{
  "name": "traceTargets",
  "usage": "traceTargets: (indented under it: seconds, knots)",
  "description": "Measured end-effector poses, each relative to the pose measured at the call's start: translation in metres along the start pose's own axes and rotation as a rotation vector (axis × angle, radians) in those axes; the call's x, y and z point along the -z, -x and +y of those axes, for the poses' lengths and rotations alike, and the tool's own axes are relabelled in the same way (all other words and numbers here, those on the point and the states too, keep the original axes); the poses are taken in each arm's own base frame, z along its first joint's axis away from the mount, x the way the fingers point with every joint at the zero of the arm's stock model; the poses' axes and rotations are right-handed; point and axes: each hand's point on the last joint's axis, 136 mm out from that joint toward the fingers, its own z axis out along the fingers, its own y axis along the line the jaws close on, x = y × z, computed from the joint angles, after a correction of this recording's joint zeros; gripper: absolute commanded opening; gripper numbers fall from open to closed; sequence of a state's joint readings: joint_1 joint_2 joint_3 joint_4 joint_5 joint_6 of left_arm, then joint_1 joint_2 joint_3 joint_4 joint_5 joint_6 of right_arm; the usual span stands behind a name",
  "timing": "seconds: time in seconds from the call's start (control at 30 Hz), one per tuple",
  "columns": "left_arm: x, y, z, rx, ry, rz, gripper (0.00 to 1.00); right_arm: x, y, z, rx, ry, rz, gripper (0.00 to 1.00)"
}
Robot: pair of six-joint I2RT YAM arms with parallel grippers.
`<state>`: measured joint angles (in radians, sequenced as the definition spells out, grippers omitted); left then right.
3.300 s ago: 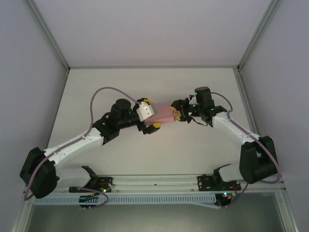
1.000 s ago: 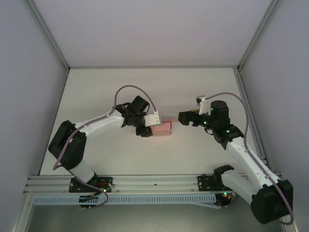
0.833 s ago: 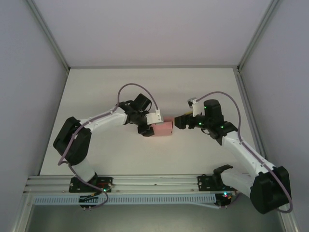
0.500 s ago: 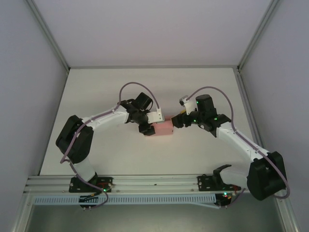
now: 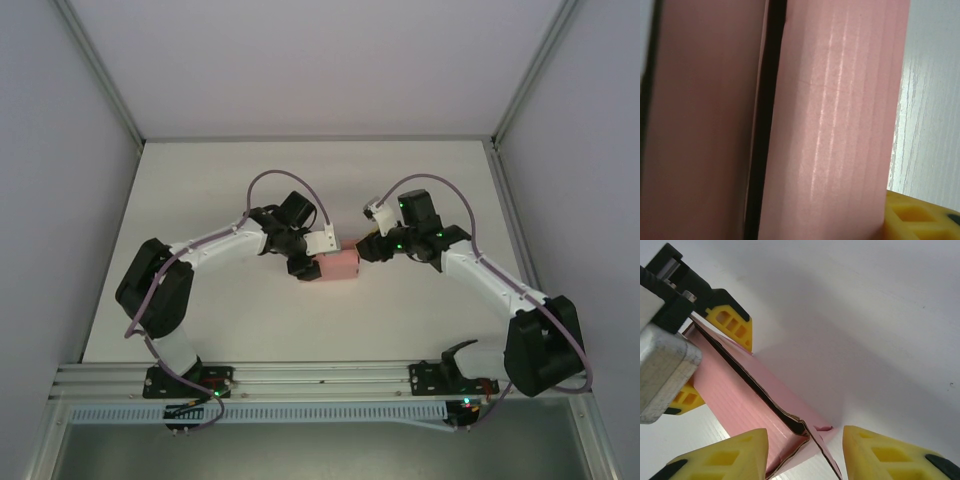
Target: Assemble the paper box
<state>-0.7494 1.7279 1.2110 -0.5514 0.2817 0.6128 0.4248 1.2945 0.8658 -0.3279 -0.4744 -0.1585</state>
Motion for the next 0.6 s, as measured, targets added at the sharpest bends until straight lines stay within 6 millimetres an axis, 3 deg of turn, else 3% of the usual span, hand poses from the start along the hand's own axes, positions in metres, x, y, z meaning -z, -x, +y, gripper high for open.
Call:
traceTargets:
  seconds: [0.13, 0.2, 0.27, 0.37, 0.6]
  knots:
    - [0.0, 0.0, 0.0, 0.0, 0.0, 0.0, 0.57, -0.005, -0.005, -0.002, -0.005, -0.001, 0.021, 0.36]
    - [0.0, 0.0, 0.0, 0.0, 0.0, 0.0, 0.57, -0.007, -0.008, -0.003, -0.01, 0.001, 0.033, 0.26]
    - [0.0, 0.0, 0.0, 0.0, 0.0, 0.0, 0.57, -0.009, -0.009, -0.005, -0.016, -0.001, 0.046, 0.11]
    - [0.0, 0.0, 0.0, 0.001, 0.001, 0.0, 0.57, -0.011, -0.006, -0.006, -0.034, -0.002, 0.059, 0.01]
    - [-0.001, -0.001, 0.002, 0.013, 0.007, 0.011, 0.56, -0.002, 0.011, -0.001, -0.165, 0.008, 0.068, 0.0]
